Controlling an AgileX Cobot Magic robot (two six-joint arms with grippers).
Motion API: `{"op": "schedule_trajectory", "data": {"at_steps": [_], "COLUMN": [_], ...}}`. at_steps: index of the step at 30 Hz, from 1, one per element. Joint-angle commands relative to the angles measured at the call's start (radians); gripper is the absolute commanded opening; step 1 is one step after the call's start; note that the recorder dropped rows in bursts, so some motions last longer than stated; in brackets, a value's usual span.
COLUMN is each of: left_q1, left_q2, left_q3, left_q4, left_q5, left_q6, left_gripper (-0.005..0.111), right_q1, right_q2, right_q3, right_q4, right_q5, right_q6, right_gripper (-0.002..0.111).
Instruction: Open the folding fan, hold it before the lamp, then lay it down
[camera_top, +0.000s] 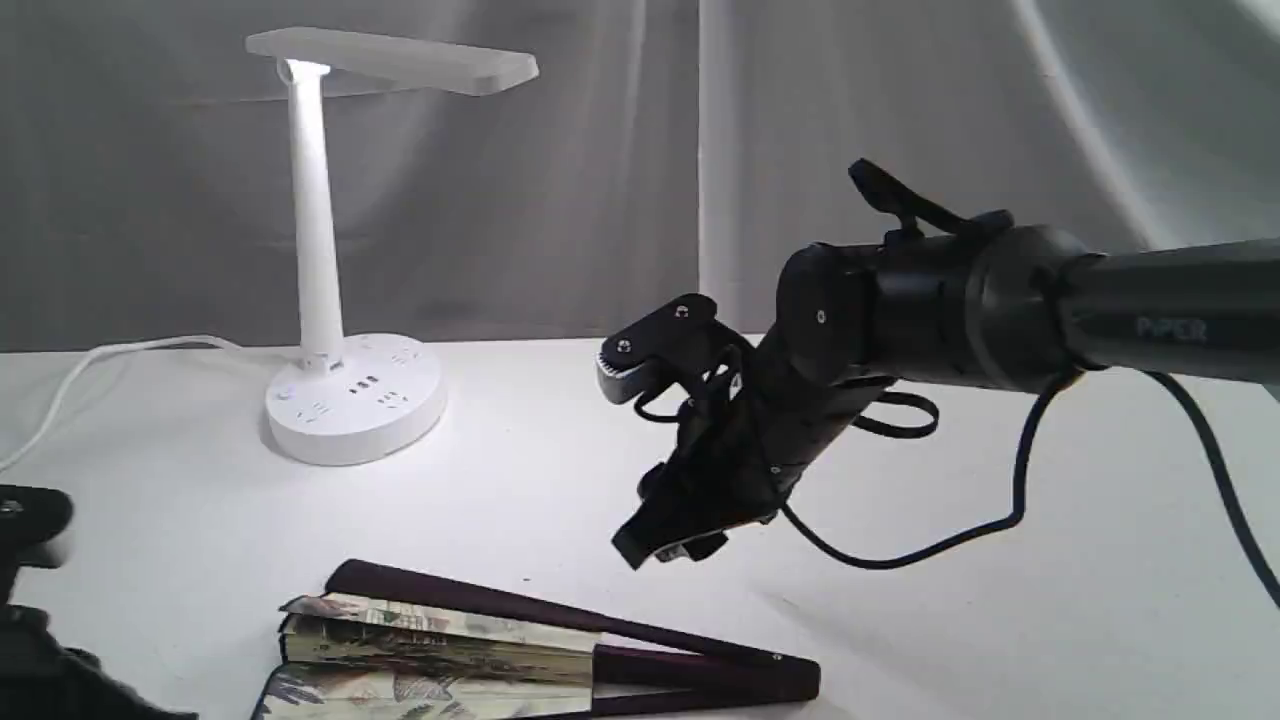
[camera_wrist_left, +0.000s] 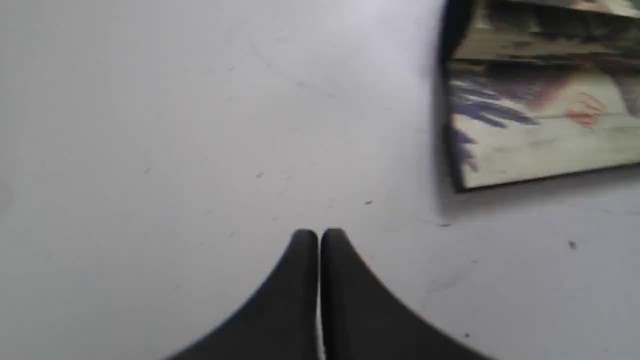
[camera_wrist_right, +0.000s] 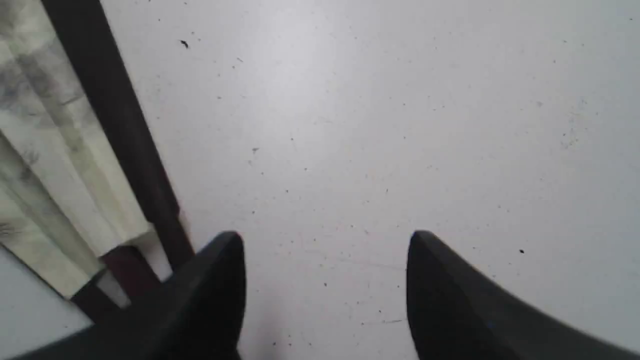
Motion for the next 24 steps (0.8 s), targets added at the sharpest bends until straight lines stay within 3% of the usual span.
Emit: {"op": "schedule_trajectory", "data": {"at_steps": [1,5,9,12,16,18,21,24], "left_q1": [-0.158,-0.343,-0.397,-0.397,-0.371,-0.338,-0.249,-0.170], "left_q2": [-0.045,-0.056,-0.056,-0.056,-0.056,-0.056,-0.046,0.007], "left_q3": [0.043,0.098,0.106,0.106,0.105,0.105,0.050,-0.028], "left_q4": [0.005,0.005,-0.001,-0.105,-0.237,-0.272,-0.289,-0.294], "left_q5": [-0.133,-0.352,-0.405,-0.401,-0.324,-0.261,-0.054,0.076], "left_q6": [0.144,0.286,0.279,0.276,0.280,0.280,0.273,0.151], "left_gripper": [0.000,0.000,0.000,0.000,0.000,0.000,0.000,0.000], "right_q1": [-0.002,-0.002,-0.002,-0.002,-0.031,-0.056,-0.114,-0.165], "right_q2": [-0.011,-0.011,-0.011,-0.011,-0.013,-0.015,-0.015,-0.015], "right_q3": [0.004,0.004,0.004,0.004,0.004,0.004,0.004,0.004], "right_q4": [-0.011,-0.025,-0.044,-0.044,-0.074,-0.074,-0.066,-0.047], "right_q5": [0.003,-0.003,0.000,0.019,0.023,0.023,0.031,0.052], "right_q6": [0.002,0.002,0.002,0.012,0.080,0.107,0.168,0.201], "right_gripper": [0.049,0.049,0.049,0.048,0.037,0.029,0.020,0.014]}}
